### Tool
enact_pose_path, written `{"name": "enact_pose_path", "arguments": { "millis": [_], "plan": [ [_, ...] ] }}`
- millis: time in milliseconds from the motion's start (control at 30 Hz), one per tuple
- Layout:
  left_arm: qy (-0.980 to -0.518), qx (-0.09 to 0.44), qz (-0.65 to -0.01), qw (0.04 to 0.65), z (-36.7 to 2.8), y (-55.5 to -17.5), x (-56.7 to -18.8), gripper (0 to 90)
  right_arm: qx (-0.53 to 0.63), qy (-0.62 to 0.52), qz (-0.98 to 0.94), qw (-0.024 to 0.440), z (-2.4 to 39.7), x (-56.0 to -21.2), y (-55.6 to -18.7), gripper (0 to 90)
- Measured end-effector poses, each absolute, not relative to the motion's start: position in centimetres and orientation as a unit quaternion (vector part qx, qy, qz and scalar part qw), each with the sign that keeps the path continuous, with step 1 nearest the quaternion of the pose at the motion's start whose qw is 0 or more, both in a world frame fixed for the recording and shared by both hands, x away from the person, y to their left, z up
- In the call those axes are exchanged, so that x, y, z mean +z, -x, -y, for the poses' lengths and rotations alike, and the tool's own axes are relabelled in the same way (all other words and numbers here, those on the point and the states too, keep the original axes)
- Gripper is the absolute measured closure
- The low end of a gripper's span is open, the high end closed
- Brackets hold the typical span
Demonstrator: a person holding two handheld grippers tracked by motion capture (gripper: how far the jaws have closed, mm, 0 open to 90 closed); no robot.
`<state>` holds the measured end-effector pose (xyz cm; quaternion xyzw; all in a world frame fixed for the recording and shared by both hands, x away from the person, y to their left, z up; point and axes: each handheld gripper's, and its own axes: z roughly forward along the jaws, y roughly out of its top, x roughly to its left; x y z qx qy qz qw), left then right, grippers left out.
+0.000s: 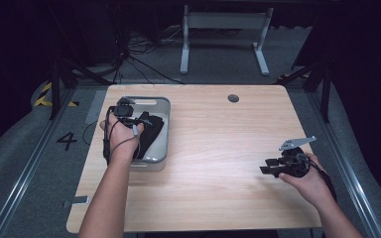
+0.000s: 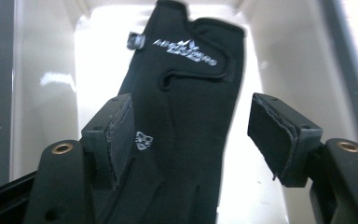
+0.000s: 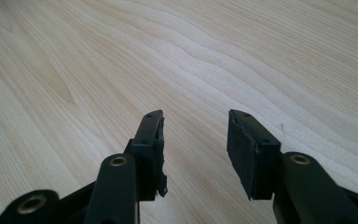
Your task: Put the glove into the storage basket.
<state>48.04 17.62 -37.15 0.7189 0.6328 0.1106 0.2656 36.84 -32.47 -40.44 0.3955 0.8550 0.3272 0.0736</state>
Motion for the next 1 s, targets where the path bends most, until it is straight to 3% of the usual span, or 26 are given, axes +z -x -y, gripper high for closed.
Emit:
{"name": "enact_pose_path", "arguments": {
  "millis": [533, 1000],
  "plan": [
    [-0.799, 0.096, -0.475, 0.356, -14.4, -40.3, -32.4, 34.0, 0.331, -0.397, -0.853, 0.079, 32.7, -40.2, -36.8, 56.3],
    [-0.848, 0.047, -0.384, 0.363, -12.4, -34.8, -34.0, 31.7, 0.334, -0.393, -0.853, 0.075, 32.8, -40.3, -36.8, 55.7]
  ]
}}
